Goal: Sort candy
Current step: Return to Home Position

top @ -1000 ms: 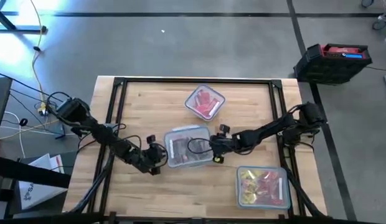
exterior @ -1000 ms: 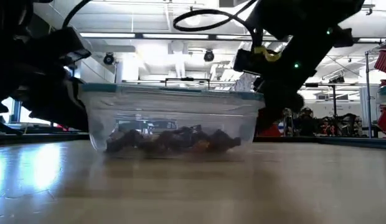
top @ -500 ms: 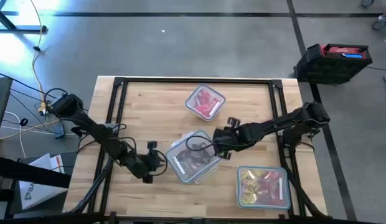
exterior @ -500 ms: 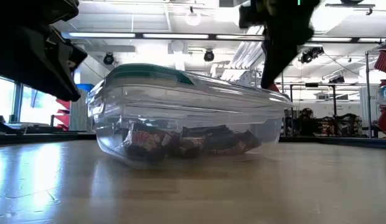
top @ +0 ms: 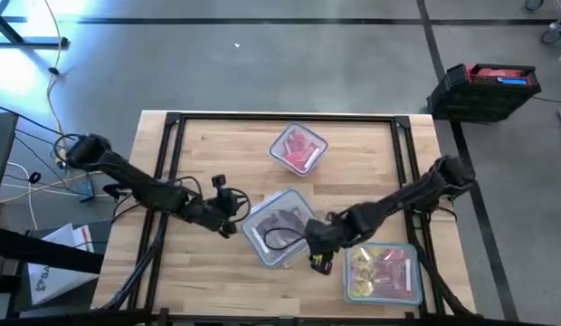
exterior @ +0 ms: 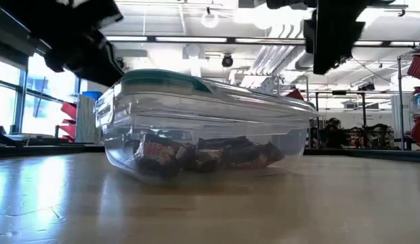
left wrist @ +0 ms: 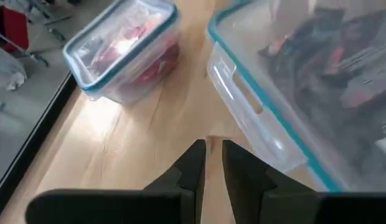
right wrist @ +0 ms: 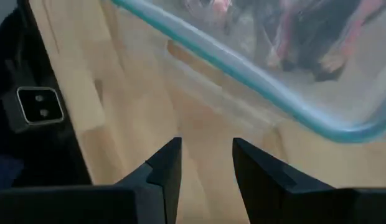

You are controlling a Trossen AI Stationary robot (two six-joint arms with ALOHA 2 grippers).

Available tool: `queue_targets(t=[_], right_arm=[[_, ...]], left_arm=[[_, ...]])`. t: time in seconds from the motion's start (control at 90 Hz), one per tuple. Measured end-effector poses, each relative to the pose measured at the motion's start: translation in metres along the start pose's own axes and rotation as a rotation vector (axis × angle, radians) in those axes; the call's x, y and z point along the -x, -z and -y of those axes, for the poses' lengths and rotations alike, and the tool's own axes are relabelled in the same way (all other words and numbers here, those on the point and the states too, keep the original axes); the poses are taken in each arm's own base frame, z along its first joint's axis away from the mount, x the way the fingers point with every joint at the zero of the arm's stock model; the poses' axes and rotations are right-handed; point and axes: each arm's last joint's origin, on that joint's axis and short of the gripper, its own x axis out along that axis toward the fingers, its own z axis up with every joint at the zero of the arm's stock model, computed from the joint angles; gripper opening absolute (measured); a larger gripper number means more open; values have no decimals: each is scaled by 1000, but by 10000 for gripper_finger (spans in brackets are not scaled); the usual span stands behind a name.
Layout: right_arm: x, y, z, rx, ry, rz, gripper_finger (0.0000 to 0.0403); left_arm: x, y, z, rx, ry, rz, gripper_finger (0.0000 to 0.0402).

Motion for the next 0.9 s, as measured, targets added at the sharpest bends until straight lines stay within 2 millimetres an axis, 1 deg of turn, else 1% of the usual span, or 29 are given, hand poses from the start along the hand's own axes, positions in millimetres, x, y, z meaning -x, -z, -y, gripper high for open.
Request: queue_targets(t=[0.133,0.244,0.311,0.444,0.567,0.633,0.767,0.9], right_arm=[[-22,-1,-2,-12,10,-12,114],[-35,-5,1,-16,46,-1,114],[-37,-10,5,-14,72,23,114],[-37,-16,15,5,115,26,114],[-38,-27,30,50,183,41,114],[-38,-31,34,71,205,53,114],[-38,-35,37,139,223,62,114],[-39,-37,36,211,202,75,114]], left_arm=[[-17,-1,5,-5,23,3,39],[-27,0,11,-16,135,-10,39],[-28,1,14,-16,213,-22,39],[-19,-1,23,-32,355,-19,38],[-8,0,28,-53,450,-28,39],[-3,2,29,-39,490,-53,39],[3,3,27,-25,480,-75,39],[3,3,27,-31,447,-59,39]])
